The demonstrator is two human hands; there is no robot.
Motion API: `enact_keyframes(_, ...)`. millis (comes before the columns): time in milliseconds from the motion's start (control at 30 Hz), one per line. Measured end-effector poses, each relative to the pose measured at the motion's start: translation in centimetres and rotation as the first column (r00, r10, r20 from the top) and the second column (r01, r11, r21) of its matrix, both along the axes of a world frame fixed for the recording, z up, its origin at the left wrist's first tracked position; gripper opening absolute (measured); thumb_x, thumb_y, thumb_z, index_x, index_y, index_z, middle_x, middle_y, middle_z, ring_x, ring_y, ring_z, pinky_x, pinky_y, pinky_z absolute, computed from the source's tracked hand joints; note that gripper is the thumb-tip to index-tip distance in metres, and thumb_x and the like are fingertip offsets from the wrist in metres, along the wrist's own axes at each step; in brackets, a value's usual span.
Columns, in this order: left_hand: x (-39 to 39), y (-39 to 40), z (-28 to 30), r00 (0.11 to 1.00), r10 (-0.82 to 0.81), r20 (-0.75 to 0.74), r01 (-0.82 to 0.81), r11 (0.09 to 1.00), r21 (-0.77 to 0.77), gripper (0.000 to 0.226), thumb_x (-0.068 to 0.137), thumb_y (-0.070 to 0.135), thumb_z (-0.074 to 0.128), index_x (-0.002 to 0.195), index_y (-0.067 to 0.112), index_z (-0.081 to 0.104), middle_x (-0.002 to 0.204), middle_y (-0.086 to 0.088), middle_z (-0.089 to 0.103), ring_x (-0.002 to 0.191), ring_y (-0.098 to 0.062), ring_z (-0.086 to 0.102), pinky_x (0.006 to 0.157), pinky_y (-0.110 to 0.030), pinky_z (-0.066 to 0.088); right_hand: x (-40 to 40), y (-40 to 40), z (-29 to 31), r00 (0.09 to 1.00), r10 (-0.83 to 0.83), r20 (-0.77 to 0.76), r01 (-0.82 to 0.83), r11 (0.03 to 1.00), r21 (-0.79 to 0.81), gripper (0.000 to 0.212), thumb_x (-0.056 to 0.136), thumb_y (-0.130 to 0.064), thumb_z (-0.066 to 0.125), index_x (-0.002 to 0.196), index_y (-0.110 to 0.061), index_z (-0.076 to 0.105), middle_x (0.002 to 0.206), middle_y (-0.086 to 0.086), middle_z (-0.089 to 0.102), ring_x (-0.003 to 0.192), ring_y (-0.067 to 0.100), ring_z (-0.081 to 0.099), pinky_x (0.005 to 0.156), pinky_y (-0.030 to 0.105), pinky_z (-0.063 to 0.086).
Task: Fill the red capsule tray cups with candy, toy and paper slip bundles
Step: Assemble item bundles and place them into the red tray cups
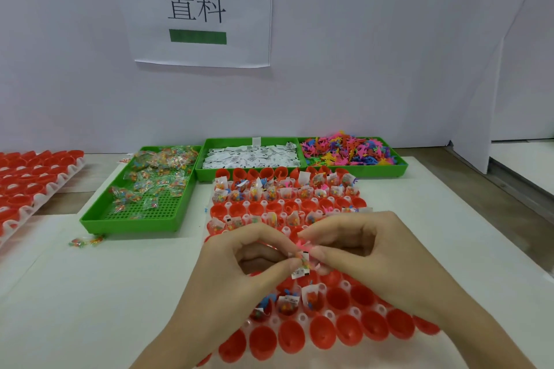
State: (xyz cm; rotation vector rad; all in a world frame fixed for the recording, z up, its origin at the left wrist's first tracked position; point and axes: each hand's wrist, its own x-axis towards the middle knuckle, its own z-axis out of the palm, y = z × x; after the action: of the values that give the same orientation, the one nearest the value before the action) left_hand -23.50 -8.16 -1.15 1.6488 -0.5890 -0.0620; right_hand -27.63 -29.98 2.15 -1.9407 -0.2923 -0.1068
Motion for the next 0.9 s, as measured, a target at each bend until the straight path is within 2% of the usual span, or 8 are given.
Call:
enact_keyframes(167,-0.4,-0.6,0.2,1.0,0.006,0.011,-0.005,0.999,-0.041,0.019,0.08,0.021,0.087,0.095,0.02,0.077,0.088,-0.006,0.078,0.084,-0.023,0.077,0.077,-0.025,0.06,-0.1,-0.8,0.7,0.998,0.03,-0.054,-0.025,0.996,0.091,0.011,0.087,-0.017,0.079,0.095,-0.022,0.082,0.088,0.002,0.08,0.078,0.019,0.078,0.073,0.02,0.06)
enact_keyframes(300,-0.5,-1.3,0.6,0.999,-0.01,0.039,0.013,0.998,-0.057,0.02,0.079,0.017,0.087,0.095,0.018,0.075,0.09,-0.006,0.078,0.085,-0.024,0.077,0.076,-0.025,0.06,-0.4,-1.8,1.0,0.991,0.099,-0.089,-0.096,0.995,0.03,0.017,0.084,-0.019,0.083,0.101,-0.022,0.081,0.096,0.0,0.08,0.091,0.018,0.077,0.084,0.023,0.059)
enact_keyframes(367,-0.7,-1.7,0.6,0.999,-0.018,0.037,0.019,0.999,-0.038,0.021,0.077,0.02,0.088,0.092,0.022,0.074,0.089,-0.004,0.077,0.083,-0.023,0.078,0.074,-0.026,0.061,-0.5,-2.1,1.1,0.991,0.103,-0.083,-0.105,0.994,-0.018,0.015,0.084,-0.02,0.084,0.098,-0.022,0.081,0.096,0.0,0.08,0.091,0.017,0.077,0.086,0.027,0.06)
enact_keyframes(500,-1.3,-2.8,0.1,0.995,-0.024,0.096,0.018,0.998,0.061,0.023,0.077,0.019,0.09,0.093,0.023,0.074,0.089,0.001,0.077,0.082,-0.018,0.077,0.072,-0.024,0.062,-0.6,-3.1,1.5,0.985,0.118,-0.122,-0.133,0.984,-0.121,0.008,0.085,-0.02,0.083,0.093,-0.024,0.081,0.09,-0.002,0.08,0.085,0.015,0.077,0.081,0.024,0.06)
enact_keyframes(600,-1.4,-3.4,-0.3,0.971,-0.054,0.232,0.016,0.986,0.165,0.029,0.076,0.019,0.091,0.095,0.031,0.072,0.086,0.009,0.074,0.081,-0.015,0.075,0.072,-0.025,0.061,-0.7,-3.6,1.5,0.973,0.119,-0.197,-0.155,0.972,-0.176,0.008,0.086,-0.02,0.082,0.092,-0.025,0.08,0.088,-0.003,0.08,0.084,0.014,0.076,0.081,0.024,0.06)
enact_keyframes(700,-1.2,-3.6,-0.3,0.899,-0.069,0.432,-0.096,0.933,0.348,0.03,0.074,0.029,0.09,0.092,0.035,0.067,0.089,0.021,0.068,0.092,-0.012,0.061,0.075,-0.023,0.051,-0.5,-3.5,1.0,0.963,0.108,-0.247,-0.164,0.962,-0.219,0.007,0.086,-0.02,0.082,0.091,-0.025,0.08,0.086,-0.004,0.079,0.083,0.012,0.076,0.083,0.026,0.06)
enact_keyframes(800,-1.2,-3.6,-0.4,0.871,-0.081,0.485,-0.139,0.905,0.401,0.027,0.073,0.028,0.09,0.085,0.033,0.067,0.097,0.029,0.06,0.095,-0.009,0.051,0.074,-0.019,0.043,-0.3,-3.3,0.7,0.961,0.087,-0.262,-0.159,0.951,-0.266,0.006,0.086,-0.02,0.081,0.09,-0.025,0.081,0.086,-0.006,0.079,0.083,0.011,0.076,0.085,0.029,0.061)
enact_keyframes(900,-1.3,-3.7,-0.5,0.855,-0.114,0.506,-0.137,0.892,0.431,0.022,0.071,0.027,0.092,0.08,0.029,0.072,0.075,0.033,0.053,0.091,-0.008,0.048,0.073,-0.023,0.044,-0.4,-3.0,0.5,0.965,0.071,-0.252,-0.153,0.933,-0.325,0.01,0.086,-0.017,0.08,0.087,-0.027,0.082,0.085,-0.009,0.079,0.082,0.008,0.075,0.081,0.026,0.061)
